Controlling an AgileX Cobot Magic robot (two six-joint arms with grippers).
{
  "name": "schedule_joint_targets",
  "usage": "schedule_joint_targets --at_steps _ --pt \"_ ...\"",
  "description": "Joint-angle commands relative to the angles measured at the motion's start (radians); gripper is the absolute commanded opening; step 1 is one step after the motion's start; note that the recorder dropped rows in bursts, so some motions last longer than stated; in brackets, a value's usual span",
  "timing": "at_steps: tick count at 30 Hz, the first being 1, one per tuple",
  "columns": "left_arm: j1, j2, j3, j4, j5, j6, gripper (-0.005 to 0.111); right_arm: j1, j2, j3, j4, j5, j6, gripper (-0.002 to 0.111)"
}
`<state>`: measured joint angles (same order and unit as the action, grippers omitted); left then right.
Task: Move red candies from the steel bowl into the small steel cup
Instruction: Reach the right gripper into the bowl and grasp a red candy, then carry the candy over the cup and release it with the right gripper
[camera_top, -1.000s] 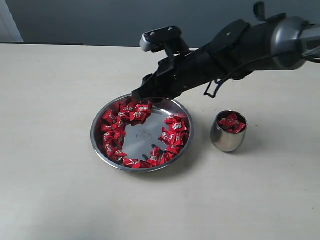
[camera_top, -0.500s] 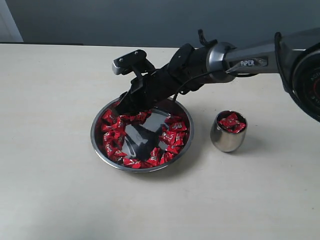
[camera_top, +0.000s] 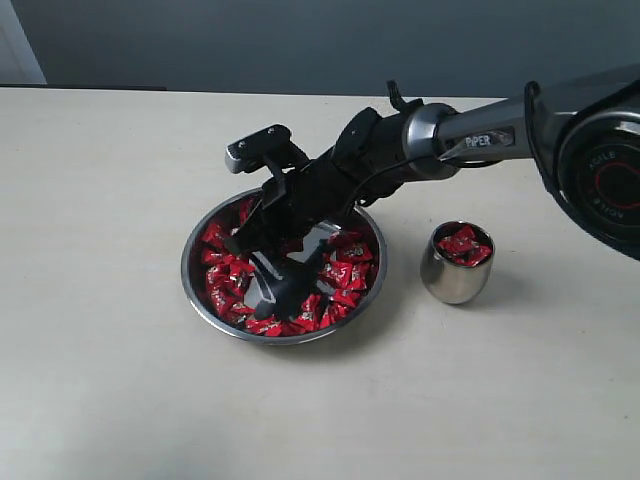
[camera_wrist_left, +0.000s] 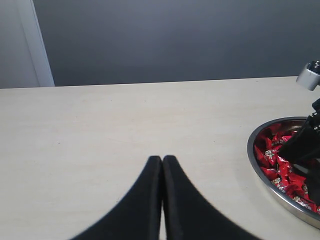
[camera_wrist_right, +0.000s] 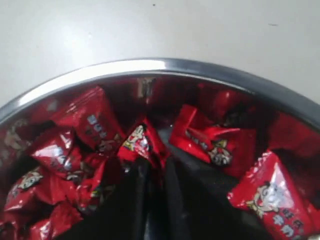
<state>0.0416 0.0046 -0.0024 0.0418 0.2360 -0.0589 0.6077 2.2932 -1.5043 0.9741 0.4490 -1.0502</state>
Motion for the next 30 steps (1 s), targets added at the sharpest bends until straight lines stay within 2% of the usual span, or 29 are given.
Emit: schedule_joint_targets --at_steps 1,5,7,8,10,13,26,30 --pt "-0.006 -0.005 0.002 0.001 -0.004 -0.002 0.0 0.0 -0.062 -0.006 -0.004 0.021 -0.002 -0.001" --pt "-0.006 -0.005 0.002 0.001 -0.004 -0.002 0.0 -0.002 -0.166 -0.006 -0.041 0.078 0.003 -0.001" --pt "-0.006 -0.005 0.002 0.001 -0.004 -0.002 0.0 -0.002 -0.226 -0.006 -0.14 0.146 0.073 -0.001" --pt "-0.006 -0.005 0.002 0.001 -0.004 -0.002 0.0 -0.004 -0.269 -0.006 -0.265 0.188 0.202 -0.001" --pt "-0.006 -0.005 0.002 0.001 -0.004 -0.002 0.0 -0.015 -0.322 0.006 -0.392 0.208 0.38 -0.001" --pt "-0.006 -0.005 0.002 0.001 -0.004 -0.002 0.0 -0.04 -0.412 0.051 -0.513 0.207 0.492 -0.001" --pt "-0.006 -0.005 0.002 0.001 -0.004 -0.002 0.0 -0.243 -0.841 0.401 -0.718 0.243 0.685 -0.001" --pt "-0.006 -0.005 0.002 0.001 -0.004 -0.002 0.0 -0.259 -0.89 0.489 -0.734 0.26 0.685 -0.001"
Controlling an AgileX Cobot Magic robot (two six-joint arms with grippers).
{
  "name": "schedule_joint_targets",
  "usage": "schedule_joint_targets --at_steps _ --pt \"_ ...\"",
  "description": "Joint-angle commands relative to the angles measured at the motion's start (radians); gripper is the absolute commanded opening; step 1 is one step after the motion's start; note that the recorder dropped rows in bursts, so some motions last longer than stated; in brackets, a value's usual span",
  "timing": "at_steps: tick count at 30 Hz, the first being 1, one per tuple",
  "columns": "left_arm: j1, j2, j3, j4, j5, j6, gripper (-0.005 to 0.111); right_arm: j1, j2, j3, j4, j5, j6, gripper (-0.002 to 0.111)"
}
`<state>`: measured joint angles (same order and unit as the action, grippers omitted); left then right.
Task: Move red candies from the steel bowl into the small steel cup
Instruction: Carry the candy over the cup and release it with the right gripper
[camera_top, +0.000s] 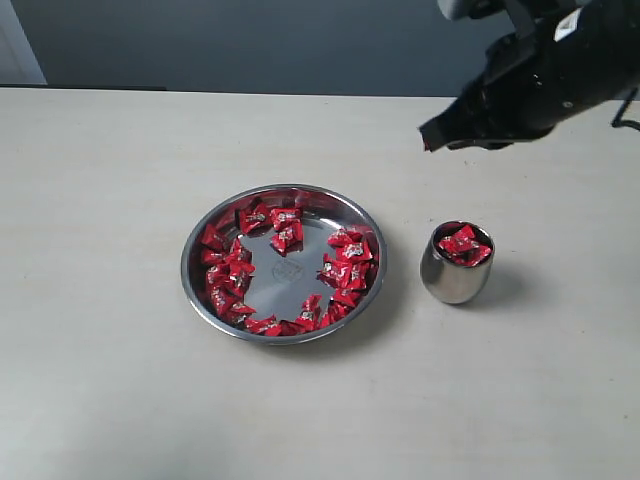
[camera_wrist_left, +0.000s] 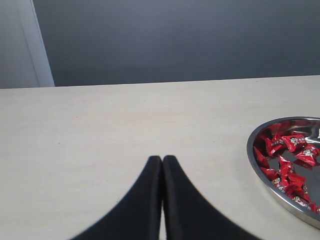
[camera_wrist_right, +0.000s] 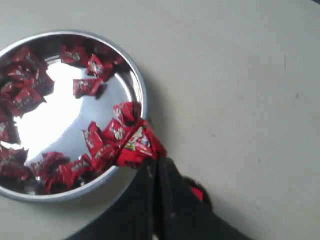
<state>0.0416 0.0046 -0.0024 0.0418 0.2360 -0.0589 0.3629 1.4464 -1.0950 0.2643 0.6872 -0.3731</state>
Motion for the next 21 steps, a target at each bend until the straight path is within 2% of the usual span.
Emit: schedule_joint_targets --at_steps 1,9,21 --pt "-0.006 -0.005 0.002 0.001 -0.004 -0.002 0.0 -0.014 -0.045 0.098 -0.027 0.023 0.008 -0.001" --pt "-0.006 -0.005 0.002 0.001 -0.004 -0.002 0.0 -0.014 -0.008 0.182 -0.04 -0.009 0.015 -0.001" --pt "-0.006 -0.005 0.002 0.001 -0.004 -0.002 0.0 -0.014 0.163 0.184 -0.082 -0.074 0.059 -0.001"
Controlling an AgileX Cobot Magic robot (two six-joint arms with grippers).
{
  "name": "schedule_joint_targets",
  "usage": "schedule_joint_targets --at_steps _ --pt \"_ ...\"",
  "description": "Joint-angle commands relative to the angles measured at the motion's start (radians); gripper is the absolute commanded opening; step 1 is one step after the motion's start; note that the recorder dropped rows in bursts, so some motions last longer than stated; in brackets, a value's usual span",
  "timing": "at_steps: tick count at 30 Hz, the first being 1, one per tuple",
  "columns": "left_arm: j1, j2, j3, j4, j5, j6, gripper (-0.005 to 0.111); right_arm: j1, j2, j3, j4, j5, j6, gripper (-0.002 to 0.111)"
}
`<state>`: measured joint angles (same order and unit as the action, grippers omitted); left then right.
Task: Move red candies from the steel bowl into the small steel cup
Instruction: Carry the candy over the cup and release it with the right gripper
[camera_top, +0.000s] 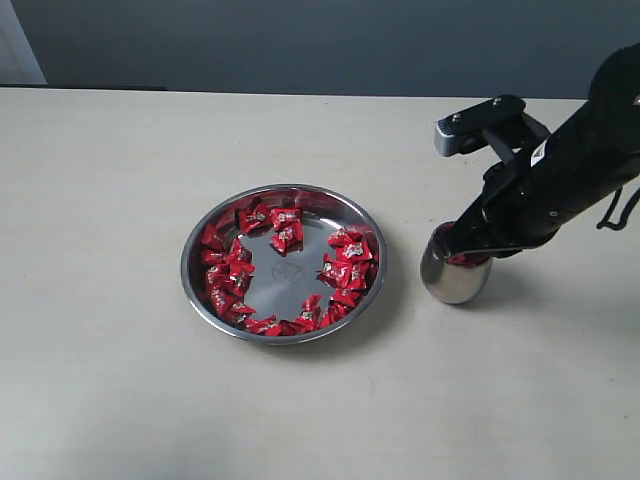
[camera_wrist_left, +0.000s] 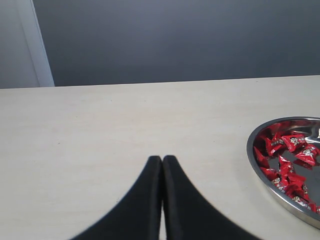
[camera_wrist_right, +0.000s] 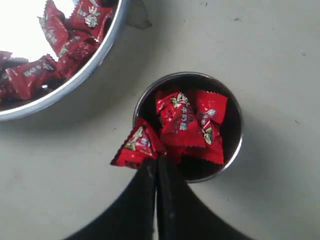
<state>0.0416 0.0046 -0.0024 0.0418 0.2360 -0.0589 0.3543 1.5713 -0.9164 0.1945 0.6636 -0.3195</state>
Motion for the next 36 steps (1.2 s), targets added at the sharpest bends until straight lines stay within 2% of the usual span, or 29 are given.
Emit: schedule_joint_targets --at_steps 1,15,17,21,23,34,36 --pt "-0.006 -0.005 0.002 0.001 -0.004 -0.002 0.0 -0.005 0.045 0.006 -0.013 -0.063 0.005 -0.001" --pt "-0.006 -0.005 0.002 0.001 -0.004 -0.002 0.0 -0.005 0.05 0.004 -0.082 -0.073 0.01 -0.001" --pt "-0.006 -0.005 0.002 0.001 -0.004 -0.002 0.0 -0.005 0.05 0.004 -0.084 -0.073 0.01 0.004" --pt "-0.006 -0.005 0.002 0.001 -0.004 -0.002 0.0 -0.005 0.05 0.004 -0.089 -0.073 0.01 0.026" --pt "-0.006 -0.005 0.002 0.001 -0.004 -0.002 0.0 -0.005 0.05 0.004 -0.095 -0.073 0.01 0.032" --pt "-0.006 -0.005 0.002 0.001 -0.004 -0.002 0.0 -0.005 -0.023 0.004 -0.106 -0.139 0.024 0.033" --pt "-0.006 -0.005 0.002 0.001 -0.004 -0.002 0.0 -0.005 -0.052 0.004 -0.062 -0.175 0.034 0.033"
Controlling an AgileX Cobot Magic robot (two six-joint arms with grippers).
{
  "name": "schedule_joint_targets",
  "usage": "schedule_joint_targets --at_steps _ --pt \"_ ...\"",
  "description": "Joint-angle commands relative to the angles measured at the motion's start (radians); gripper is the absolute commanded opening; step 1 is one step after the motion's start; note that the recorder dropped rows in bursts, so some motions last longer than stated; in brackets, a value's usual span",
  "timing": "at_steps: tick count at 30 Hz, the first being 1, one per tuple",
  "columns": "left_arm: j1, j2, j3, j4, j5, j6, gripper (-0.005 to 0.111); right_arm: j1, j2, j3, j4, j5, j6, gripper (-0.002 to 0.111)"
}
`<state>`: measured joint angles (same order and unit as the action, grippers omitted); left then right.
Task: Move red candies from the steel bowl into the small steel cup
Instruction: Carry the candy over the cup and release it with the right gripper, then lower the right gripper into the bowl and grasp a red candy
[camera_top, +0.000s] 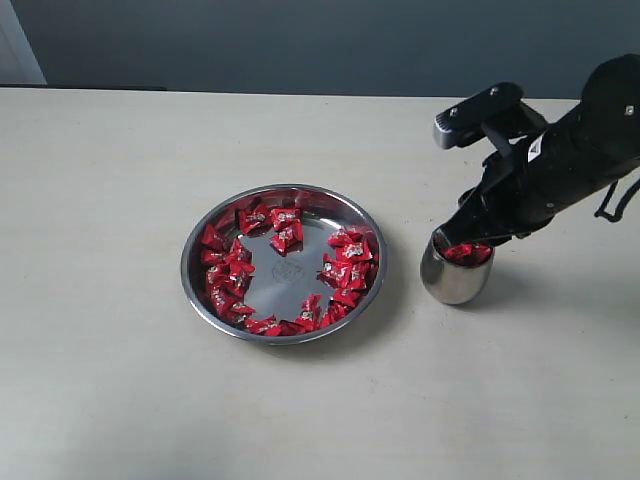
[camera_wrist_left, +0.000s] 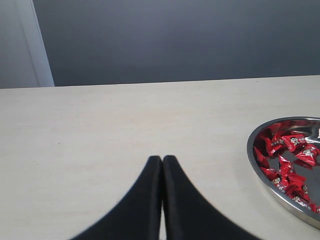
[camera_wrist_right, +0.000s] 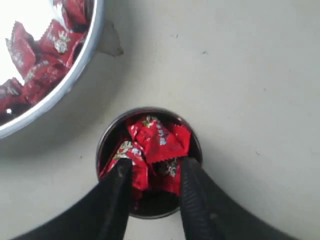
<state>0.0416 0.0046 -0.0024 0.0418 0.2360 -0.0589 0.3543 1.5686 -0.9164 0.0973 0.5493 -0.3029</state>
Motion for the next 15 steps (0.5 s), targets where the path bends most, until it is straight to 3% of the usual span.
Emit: schedule_joint_targets --at_steps 1,10,15 --pt "-0.006 -0.005 0.002 0.001 -0.004 -0.002 0.0 -0.003 -0.06 0.004 0.088 -0.079 0.013 0.033" --pt "-0.006 -0.005 0.002 0.001 -0.004 -0.002 0.0 0.146 -0.014 0.001 0.596 -0.323 -0.385 0.032" --pt "-0.006 -0.005 0.002 0.001 -0.004 -0.002 0.0 0.221 0.112 -0.08 0.638 -0.378 -0.431 0.033"
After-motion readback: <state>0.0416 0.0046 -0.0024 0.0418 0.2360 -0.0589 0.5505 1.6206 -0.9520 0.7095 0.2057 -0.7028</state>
